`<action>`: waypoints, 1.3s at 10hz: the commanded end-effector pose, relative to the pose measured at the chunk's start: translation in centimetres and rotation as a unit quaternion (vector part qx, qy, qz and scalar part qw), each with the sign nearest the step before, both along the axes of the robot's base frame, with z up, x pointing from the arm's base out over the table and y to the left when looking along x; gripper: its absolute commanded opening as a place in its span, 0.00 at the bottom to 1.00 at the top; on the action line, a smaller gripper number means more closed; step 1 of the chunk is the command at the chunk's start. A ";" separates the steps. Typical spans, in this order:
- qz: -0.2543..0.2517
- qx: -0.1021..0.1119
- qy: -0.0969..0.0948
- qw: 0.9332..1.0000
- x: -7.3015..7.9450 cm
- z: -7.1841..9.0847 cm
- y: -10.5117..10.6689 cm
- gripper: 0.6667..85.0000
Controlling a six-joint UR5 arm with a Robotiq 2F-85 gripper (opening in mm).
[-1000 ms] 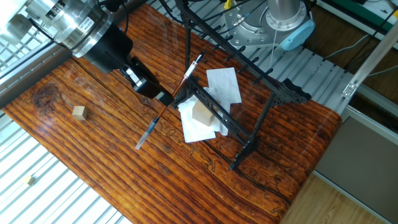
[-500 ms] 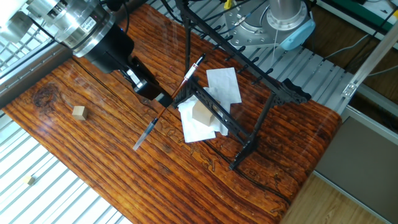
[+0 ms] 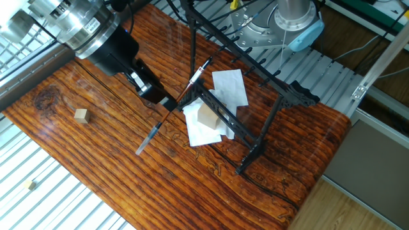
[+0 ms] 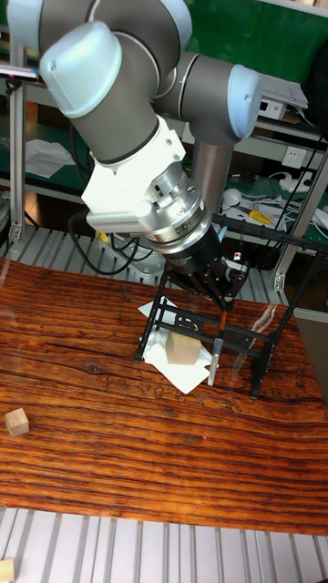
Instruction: Place the brush on the pen rack
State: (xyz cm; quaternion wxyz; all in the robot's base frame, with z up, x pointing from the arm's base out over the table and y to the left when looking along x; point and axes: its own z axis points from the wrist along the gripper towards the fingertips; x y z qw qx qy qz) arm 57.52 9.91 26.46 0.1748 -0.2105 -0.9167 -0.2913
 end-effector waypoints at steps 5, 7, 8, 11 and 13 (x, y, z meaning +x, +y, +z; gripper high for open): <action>-0.004 -0.002 -0.019 1.000 0.3 0.6 0.2 0.00; -0.004 -0.004 -0.025 1.000 0.4 0.6 0.1 0.00; -0.003 -0.005 -0.027 1.000 0.3 0.6 0.0 0.00; -0.004 -0.007 -0.031 0.999 0.4 0.7 0.0 0.00; -0.007 -0.005 -0.030 1.000 0.5 0.8 0.1 0.00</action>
